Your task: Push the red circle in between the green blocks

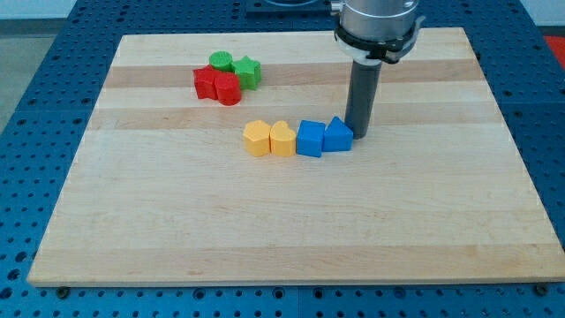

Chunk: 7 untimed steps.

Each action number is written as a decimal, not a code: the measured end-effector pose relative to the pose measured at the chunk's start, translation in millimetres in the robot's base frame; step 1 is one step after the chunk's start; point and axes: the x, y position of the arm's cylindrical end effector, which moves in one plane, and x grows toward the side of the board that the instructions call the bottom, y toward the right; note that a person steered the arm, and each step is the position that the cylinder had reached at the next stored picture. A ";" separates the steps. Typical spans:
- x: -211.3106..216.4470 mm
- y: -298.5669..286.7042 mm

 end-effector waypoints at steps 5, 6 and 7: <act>10.4 86.3; 1.8 98.2; -43.2 144.0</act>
